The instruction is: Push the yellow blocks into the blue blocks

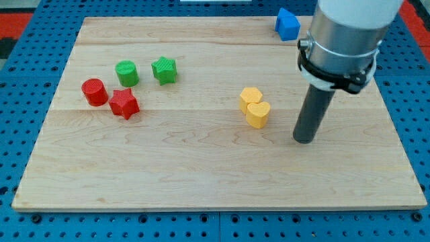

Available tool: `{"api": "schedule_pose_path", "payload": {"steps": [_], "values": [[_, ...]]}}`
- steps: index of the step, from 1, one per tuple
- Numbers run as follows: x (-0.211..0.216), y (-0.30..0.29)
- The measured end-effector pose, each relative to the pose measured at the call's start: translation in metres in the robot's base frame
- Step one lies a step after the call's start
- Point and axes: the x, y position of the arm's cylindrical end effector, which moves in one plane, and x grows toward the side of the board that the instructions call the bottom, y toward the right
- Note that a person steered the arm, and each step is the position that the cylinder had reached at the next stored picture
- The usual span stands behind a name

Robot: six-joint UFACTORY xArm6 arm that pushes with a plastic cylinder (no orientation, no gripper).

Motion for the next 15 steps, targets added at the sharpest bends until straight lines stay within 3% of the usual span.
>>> {"api": "schedule_pose_path", "payload": {"steps": [4,7,8,10,12,15], "values": [[-0.026,-0.050],[-0.011,-0.066],[0.016,-0.072],[-0.012,-0.088],[-0.013,-0.098],[-0.032,-0.082]]}}
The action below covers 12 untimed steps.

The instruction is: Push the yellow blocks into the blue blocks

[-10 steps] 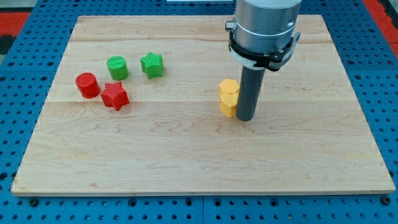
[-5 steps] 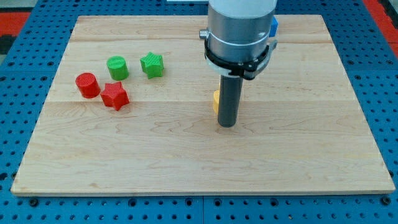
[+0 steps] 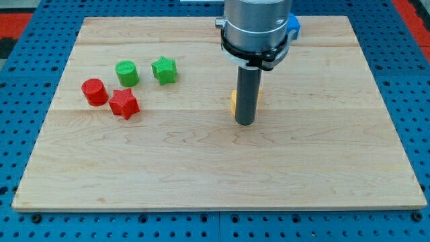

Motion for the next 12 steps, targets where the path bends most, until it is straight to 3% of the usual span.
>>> {"api": "schedule_pose_path", "payload": {"steps": [1,2,4,12], "values": [[-0.005,0.015],[0.027,-0.019],[0.021,-0.024],[-0.132,0.043]]}}
